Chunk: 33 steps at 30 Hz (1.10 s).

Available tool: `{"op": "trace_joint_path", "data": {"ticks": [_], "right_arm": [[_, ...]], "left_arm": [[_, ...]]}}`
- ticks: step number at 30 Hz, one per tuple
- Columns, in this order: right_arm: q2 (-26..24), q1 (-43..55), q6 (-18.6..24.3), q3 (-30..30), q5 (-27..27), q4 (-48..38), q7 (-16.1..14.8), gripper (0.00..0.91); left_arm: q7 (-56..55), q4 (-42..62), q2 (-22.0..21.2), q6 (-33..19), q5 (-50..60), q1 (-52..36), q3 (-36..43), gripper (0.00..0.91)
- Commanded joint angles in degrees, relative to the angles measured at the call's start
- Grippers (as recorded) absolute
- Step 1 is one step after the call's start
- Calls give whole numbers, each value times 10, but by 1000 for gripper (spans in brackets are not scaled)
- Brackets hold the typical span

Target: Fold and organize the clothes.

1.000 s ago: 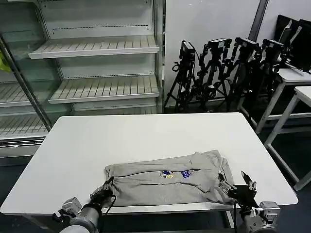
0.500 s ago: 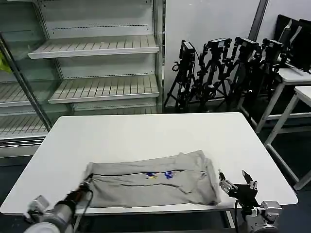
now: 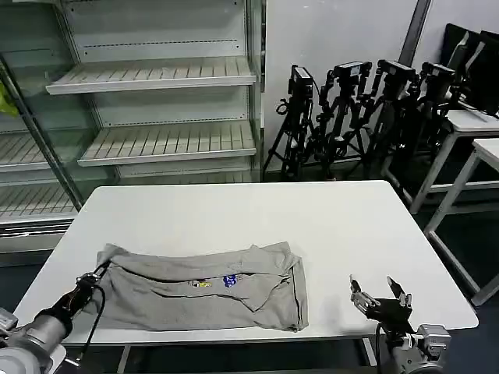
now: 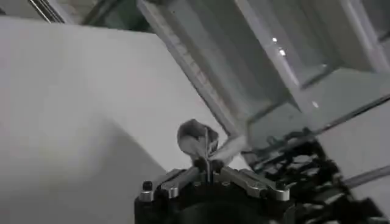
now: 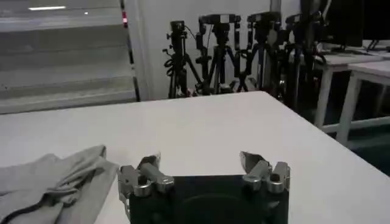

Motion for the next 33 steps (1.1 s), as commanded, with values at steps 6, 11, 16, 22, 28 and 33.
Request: {"op": "trace_joint_path", "data": {"ticks": [6, 11, 16, 22, 28, 33], "right_arm": [[9, -5, 5, -8, -13, 3, -1, 907], [16, 1, 6, -18, -21, -1, -1, 907], [18, 6, 7, -20, -22, -5, -2, 907], [17, 11, 7, -22, -20, -8, -3, 907], [17, 20, 6, -25, -18, -18, -3, 907], [17, 24, 5, -30, -19, -24, -3, 907]], "left_arm": [[14, -69, -114, -14, 32, -45, 269, 20], [19, -8, -143, -23, 104, -88, 348, 20], [21, 38, -159, -28, 155, -114, 395, 20], [24, 88, -171, -36, 216, -141, 436, 20], [27, 103, -177, -34, 236, -158, 453, 524], [40, 69, -170, -41, 260, -162, 460, 907]]}}
